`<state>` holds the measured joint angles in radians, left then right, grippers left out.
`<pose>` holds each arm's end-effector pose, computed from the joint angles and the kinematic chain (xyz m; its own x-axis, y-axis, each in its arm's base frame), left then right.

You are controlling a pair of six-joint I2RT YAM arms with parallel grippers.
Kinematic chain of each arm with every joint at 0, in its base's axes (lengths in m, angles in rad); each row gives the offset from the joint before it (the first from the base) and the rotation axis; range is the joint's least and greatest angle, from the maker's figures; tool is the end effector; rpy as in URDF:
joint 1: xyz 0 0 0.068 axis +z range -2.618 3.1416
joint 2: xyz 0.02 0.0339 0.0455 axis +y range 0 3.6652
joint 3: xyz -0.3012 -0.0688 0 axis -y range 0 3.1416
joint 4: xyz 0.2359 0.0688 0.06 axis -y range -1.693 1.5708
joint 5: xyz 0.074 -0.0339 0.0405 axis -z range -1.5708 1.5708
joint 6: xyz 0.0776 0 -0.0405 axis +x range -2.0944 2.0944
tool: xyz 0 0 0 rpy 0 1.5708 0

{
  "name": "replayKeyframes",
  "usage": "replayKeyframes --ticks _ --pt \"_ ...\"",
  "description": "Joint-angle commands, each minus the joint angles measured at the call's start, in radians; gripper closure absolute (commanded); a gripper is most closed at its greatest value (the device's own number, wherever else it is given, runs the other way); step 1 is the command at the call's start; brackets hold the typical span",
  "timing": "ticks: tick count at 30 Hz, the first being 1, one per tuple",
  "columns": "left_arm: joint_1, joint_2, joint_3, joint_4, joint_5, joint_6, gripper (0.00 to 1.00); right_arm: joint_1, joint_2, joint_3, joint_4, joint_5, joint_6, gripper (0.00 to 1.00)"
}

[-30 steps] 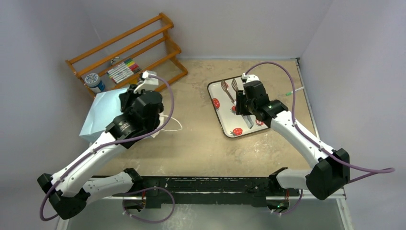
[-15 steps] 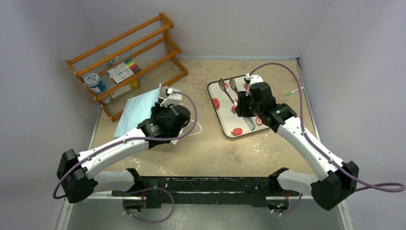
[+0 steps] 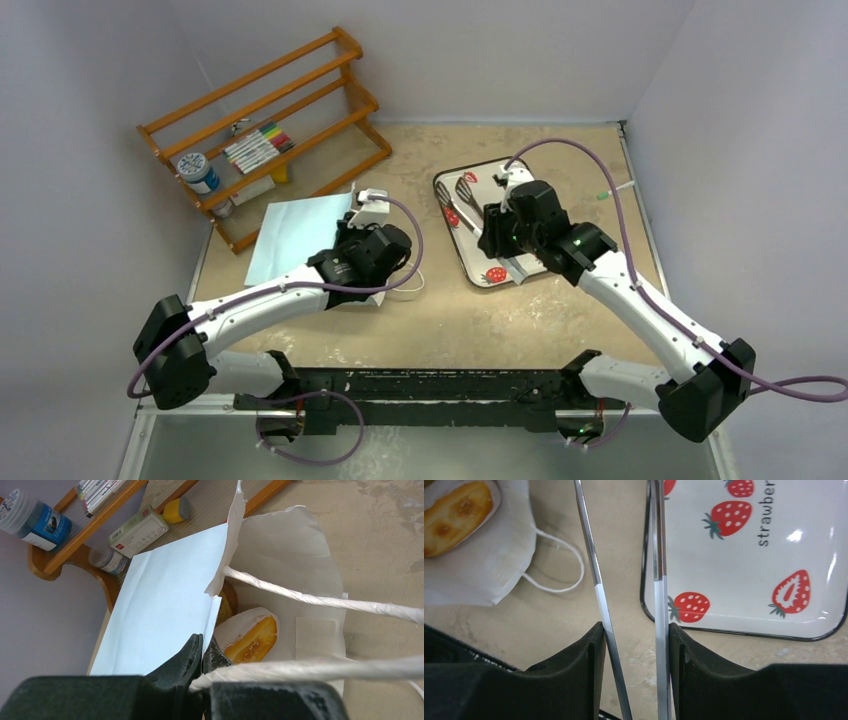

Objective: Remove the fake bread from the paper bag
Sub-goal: Adjust the paper bag at the center of the board, then take out the fake bread from the paper bag.

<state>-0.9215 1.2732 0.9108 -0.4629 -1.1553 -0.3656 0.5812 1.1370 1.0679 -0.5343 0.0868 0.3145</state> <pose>0.2047 -0.1522 0.2965 -0.3957 0.2826 -0.8738 -0.2090 0.8988 0.3853 0.2189 0.1357 0.3445 -0.6018 -0.0266 -0.7982 -0.3167 0.9255 0.2079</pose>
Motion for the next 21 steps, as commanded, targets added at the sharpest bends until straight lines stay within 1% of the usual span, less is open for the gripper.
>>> replayKeyframes --ticks 1,6,12,21 --pt "-0.005 0.016 0.019 0.084 -0.023 -0.066 1.0 0.067 -0.031 0.021 0.02 -0.048 0.023 0.59" --pt "-0.005 0.038 0.037 0.077 -0.035 -0.105 1.0 0.131 -0.052 -0.016 0.018 -0.066 0.045 0.59" --pt "-0.005 0.046 0.059 0.073 -0.044 -0.121 1.0 0.188 -0.083 -0.063 0.023 -0.125 0.062 0.59" --pt "-0.004 0.042 0.088 0.044 -0.023 -0.145 1.0 0.279 -0.066 -0.145 0.116 -0.217 0.103 0.59"
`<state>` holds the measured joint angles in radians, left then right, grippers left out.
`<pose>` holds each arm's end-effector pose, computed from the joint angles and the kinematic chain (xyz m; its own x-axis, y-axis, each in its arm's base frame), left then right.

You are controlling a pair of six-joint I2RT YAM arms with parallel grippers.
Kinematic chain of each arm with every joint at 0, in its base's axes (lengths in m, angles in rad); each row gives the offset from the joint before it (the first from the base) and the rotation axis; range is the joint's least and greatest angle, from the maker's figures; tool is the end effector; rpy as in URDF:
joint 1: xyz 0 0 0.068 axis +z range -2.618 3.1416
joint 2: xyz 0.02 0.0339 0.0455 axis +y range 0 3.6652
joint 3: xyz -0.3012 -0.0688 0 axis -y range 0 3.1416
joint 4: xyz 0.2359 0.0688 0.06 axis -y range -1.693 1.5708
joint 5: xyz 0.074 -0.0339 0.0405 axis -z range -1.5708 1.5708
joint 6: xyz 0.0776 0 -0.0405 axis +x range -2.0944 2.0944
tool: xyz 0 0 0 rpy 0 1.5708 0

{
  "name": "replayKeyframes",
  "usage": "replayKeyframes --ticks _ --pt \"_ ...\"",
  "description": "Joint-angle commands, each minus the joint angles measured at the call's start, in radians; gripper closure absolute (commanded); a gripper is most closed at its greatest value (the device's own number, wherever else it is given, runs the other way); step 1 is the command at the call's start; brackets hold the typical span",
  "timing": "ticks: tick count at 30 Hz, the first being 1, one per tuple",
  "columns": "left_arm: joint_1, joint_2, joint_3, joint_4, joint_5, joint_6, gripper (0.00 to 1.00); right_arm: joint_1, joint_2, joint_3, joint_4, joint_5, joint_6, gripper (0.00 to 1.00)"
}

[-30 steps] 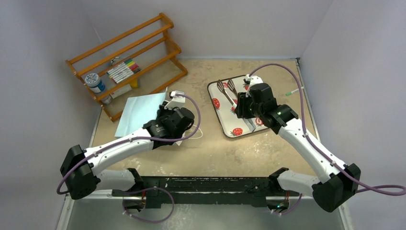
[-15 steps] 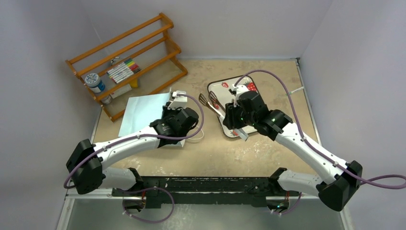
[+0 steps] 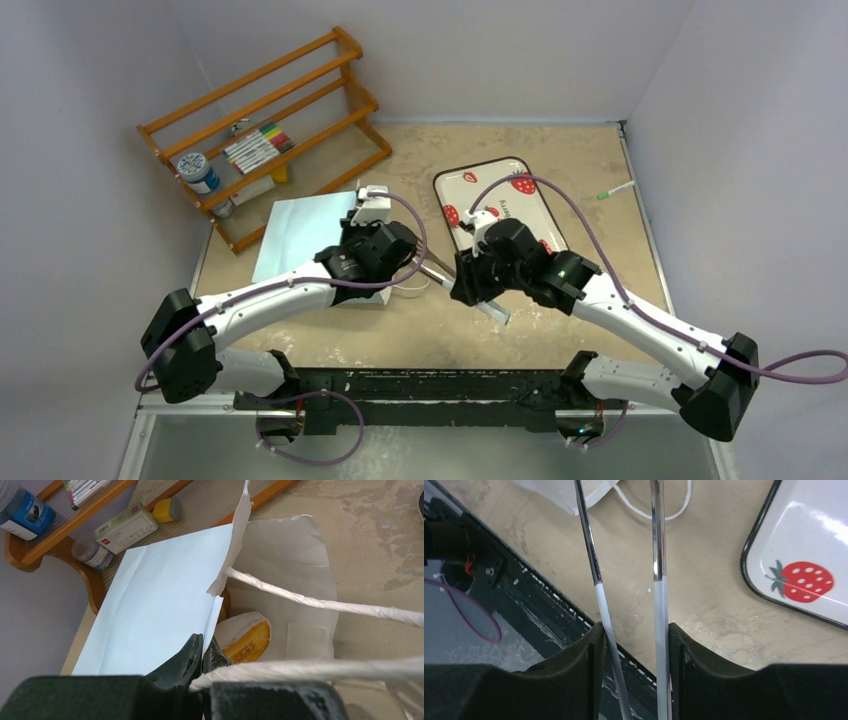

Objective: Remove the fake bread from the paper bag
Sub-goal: Take out the fake bread from the paper bag.

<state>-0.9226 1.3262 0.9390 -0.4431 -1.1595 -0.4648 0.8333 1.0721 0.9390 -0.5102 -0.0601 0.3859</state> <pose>0.2131 -0.1635 0.2947 -0.3739 0.1968 -0.9064 -0.2486 0.9202 0.3024 0.1572 0.1800 0.3153 -0.6639 -0.1721 -0.7277 -0.5626 0.7560 0.3345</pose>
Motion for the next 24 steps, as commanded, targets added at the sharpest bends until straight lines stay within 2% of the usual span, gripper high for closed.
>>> replayKeyframes --ticks 1,17,24 --pt "-0.004 -0.016 0.062 0.022 -0.011 -0.046 1.0 0.03 0.006 -0.023 0.108 -0.081 0.035 0.59" --pt "-0.004 -0.121 0.066 0.001 0.099 0.01 1.0 0.035 0.152 -0.056 0.305 -0.216 0.1 0.57" --pt "-0.004 -0.14 0.068 -0.004 0.139 0.024 1.0 0.035 0.189 -0.063 0.325 -0.269 0.139 0.56"
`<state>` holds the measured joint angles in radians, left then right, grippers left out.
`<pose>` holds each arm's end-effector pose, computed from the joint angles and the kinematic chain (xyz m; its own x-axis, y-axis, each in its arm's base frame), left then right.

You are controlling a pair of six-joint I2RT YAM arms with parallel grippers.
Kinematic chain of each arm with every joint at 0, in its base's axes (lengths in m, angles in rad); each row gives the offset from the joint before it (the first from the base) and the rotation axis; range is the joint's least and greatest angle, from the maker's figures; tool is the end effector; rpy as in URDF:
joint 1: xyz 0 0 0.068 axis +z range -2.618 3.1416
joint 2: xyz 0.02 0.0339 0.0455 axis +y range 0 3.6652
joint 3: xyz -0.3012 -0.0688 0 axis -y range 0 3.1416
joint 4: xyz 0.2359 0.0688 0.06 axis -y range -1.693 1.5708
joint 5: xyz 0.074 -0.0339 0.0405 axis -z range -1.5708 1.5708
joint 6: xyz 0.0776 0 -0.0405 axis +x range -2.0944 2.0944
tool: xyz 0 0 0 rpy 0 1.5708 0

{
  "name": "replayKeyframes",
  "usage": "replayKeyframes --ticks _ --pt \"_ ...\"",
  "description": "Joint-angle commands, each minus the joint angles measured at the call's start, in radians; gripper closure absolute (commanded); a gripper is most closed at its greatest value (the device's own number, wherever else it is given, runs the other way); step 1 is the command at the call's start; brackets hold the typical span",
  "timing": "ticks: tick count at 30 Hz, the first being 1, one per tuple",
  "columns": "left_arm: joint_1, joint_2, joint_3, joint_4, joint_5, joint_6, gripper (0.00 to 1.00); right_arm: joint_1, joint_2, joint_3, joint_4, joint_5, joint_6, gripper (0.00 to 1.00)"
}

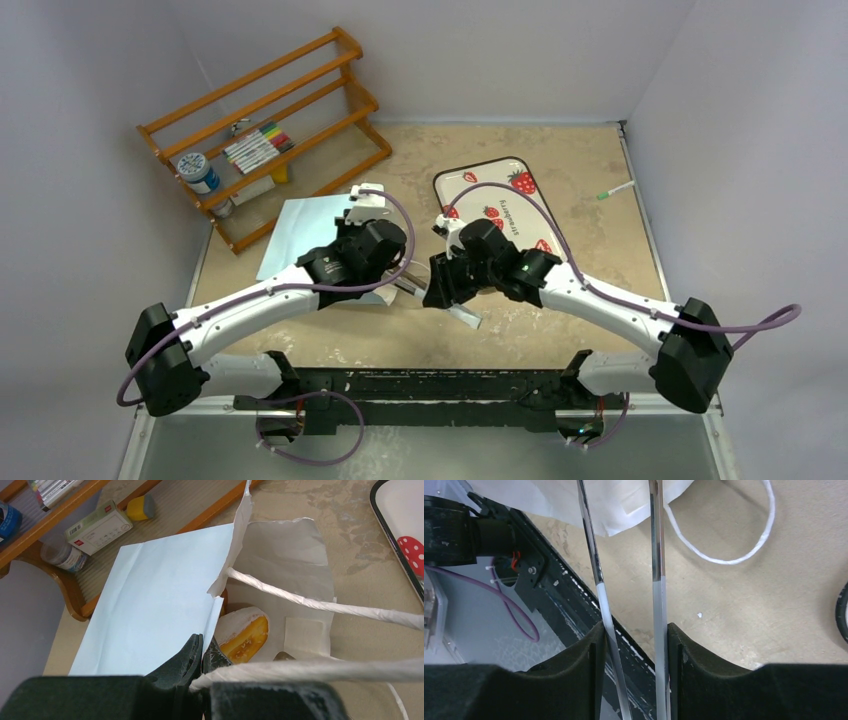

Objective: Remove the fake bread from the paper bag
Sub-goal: Take out the fake bread from the paper bag.

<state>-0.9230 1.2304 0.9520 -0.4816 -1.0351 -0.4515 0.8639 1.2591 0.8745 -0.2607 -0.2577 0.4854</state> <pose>0.2011 -0.1552 0.3120 -0.3876 0.1431 -0.9107 -0.1536 0.9641 0.2168 0.1719 0.2317 0.2777 -0.7502 -0.1837 -0.6351 -0.5851 0.6319 0.5083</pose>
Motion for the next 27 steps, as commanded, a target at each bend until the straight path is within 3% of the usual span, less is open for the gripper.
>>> replayKeyframes --ticks 1,11,27 --pt "-0.004 -0.048 0.056 0.035 0.018 0.014 1.0 0.003 0.005 0.0 0.081 -0.072 0.051 0.56" --pt "-0.003 -0.077 0.072 0.024 0.03 0.036 1.0 -0.021 0.052 -0.045 0.184 -0.156 0.157 0.56" --pt "-0.004 -0.118 0.047 0.008 0.039 0.024 1.0 -0.162 0.097 -0.085 0.258 -0.306 0.207 0.56"
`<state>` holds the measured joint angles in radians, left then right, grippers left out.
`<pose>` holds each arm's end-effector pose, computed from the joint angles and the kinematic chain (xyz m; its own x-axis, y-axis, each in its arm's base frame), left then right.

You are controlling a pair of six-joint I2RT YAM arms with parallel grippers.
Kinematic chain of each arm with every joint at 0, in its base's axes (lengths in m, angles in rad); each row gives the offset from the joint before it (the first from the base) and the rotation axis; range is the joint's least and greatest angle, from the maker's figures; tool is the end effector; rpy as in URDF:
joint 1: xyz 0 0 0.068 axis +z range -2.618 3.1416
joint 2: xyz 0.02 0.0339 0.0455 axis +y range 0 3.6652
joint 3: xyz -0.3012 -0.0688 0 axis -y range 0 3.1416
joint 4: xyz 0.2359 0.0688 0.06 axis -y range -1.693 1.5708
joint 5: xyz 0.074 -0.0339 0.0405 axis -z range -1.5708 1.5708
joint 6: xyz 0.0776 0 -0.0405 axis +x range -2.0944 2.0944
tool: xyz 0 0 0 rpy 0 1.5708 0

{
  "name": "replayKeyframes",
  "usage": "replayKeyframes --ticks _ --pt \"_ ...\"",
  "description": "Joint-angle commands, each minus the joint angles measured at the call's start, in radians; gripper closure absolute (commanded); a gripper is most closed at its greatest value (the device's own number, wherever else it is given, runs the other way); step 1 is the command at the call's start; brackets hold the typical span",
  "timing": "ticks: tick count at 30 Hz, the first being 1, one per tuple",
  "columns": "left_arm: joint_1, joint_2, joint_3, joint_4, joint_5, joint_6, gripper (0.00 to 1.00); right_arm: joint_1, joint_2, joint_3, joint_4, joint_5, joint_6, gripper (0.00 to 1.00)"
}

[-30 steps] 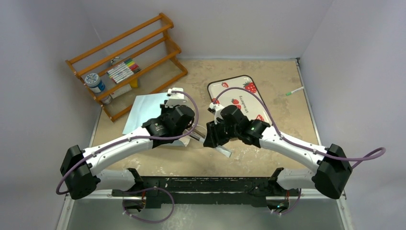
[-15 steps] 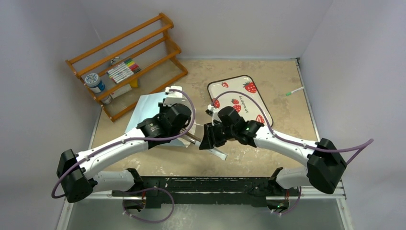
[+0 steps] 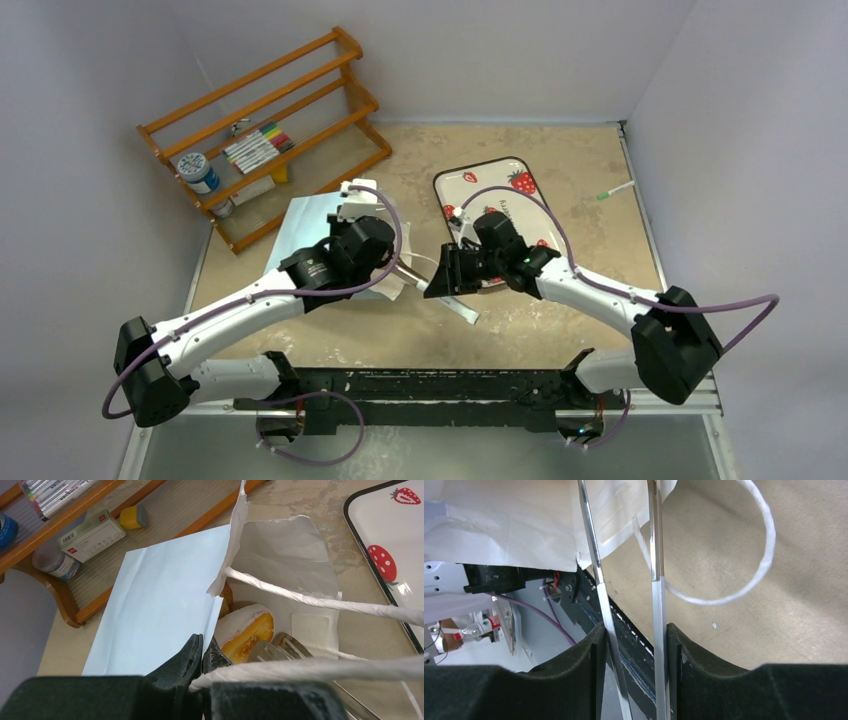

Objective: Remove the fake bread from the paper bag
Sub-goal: Take out the fake bread from the paper bag.

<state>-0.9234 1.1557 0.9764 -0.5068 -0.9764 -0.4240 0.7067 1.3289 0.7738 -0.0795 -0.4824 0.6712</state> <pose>0.1913 -0.1465 0.3317 -0.3730 0.1113 -0.9211 -0.1024 0.9818 0.1601 0.2009 0.2189 0.2480 -0.8875 -0.0333 -0.4596 -0.3925 0.5770 0.7162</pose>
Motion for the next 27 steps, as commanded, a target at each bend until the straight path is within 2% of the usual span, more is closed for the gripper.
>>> replayKeyframes --ticks 1,27 --pt "-0.003 -0.044 0.023 0.032 -0.018 -0.004 1.0 -0.005 0.035 0.018 0.086 -0.089 0.027 0.56" --pt "-0.006 -0.037 0.014 0.024 0.022 0.008 1.0 -0.026 0.125 0.049 0.272 -0.201 0.119 0.56"
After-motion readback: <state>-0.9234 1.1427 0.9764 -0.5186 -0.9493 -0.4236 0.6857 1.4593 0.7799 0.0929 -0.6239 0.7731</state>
